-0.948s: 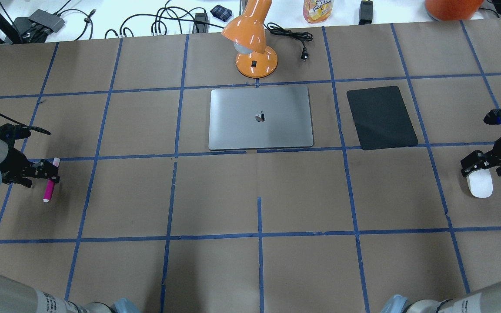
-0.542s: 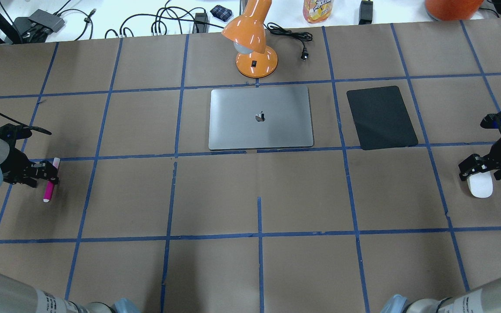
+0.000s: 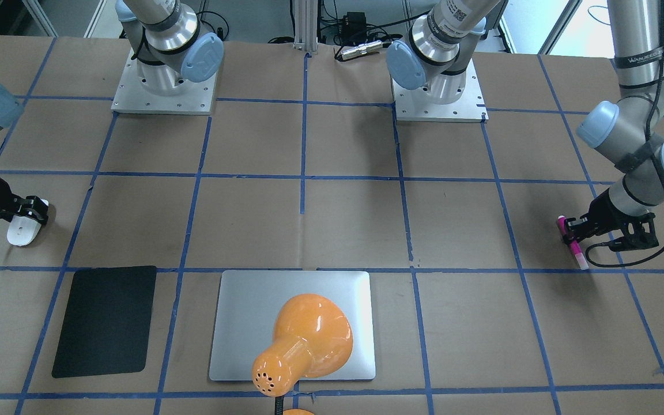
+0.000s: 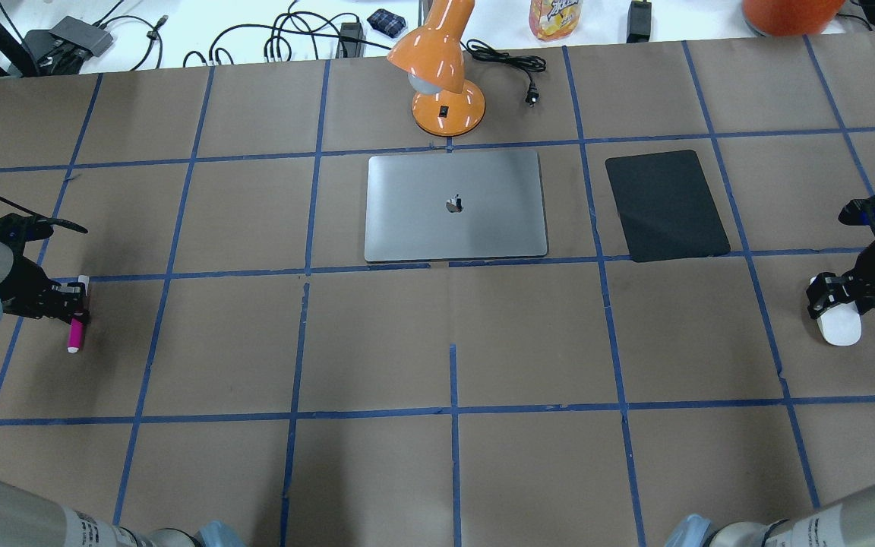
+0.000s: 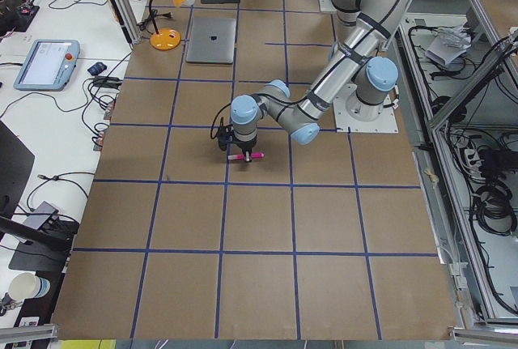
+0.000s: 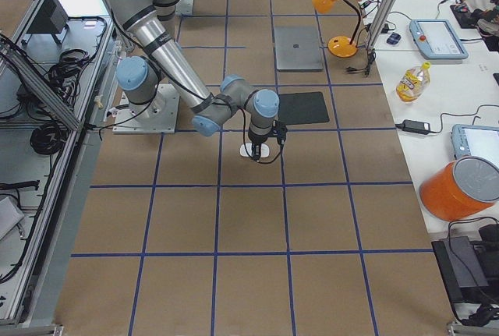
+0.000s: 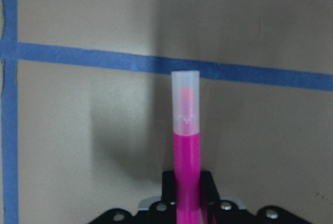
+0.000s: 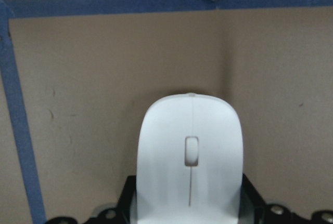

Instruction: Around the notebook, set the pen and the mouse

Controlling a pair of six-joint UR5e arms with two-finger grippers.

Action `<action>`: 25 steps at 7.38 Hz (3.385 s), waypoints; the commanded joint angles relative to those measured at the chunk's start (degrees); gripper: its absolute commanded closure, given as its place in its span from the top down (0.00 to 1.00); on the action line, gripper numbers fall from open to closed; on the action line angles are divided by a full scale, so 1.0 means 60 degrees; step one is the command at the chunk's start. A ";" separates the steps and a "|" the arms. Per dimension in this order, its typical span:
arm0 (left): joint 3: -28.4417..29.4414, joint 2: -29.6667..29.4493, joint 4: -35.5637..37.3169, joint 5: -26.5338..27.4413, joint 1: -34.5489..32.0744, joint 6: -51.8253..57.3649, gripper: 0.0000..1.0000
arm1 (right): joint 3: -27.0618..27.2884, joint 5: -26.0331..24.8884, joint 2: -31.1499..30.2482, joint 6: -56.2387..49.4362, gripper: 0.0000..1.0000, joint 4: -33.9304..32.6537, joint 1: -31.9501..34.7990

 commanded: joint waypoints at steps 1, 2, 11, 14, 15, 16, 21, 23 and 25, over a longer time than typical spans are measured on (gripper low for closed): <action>0.0116 0.0356 -0.0019 0.0042 -0.0099 -0.0232 0.00 | -0.0158 -0.0026 -0.0094 0.0030 0.54 0.0130 0.0006; 0.0465 0.0402 -0.0208 0.0144 -0.0318 -0.0813 0.00 | -0.0348 0.0032 -0.0211 0.0103 0.54 0.0117 0.0035; 0.0396 0.0798 -0.0387 -0.0705 -0.5513 -1.1823 0.00 | -0.2910 0.1102 0.1512 0.3413 0.57 0.0527 0.3945; 0.0381 0.0432 0.0665 -0.0617 -0.7725 -1.5866 0.00 | -0.3162 0.1102 0.1751 0.3429 0.57 0.0556 0.3990; 0.0396 0.0403 0.0698 -0.0602 -0.8326 -1.6922 0.00 | -0.3162 0.1102 0.1766 0.3429 0.60 0.0571 0.3990; 0.0454 0.0388 0.0786 -0.0602 -0.8927 -1.8006 0.00 | -0.3162 0.1088 0.1766 0.3414 1.00 0.0643 0.3990; 0.0542 -0.0109 0.0816 -0.0515 -1.0572 -2.1775 0.00 | -0.3819 0.0898 0.1228 0.3603 1.00 0.1268 0.4675; 0.0820 -0.0460 0.0962 -0.0500 -1.0894 -2.2496 0.00 | -0.4798 0.0883 0.0145 0.3897 1.00 0.3853 0.4693; 0.0894 -0.0608 0.0977 -0.0324 -1.1101 -2.2645 0.00 | -0.5343 0.0883 -0.1026 0.4348 1.00 0.5995 0.4693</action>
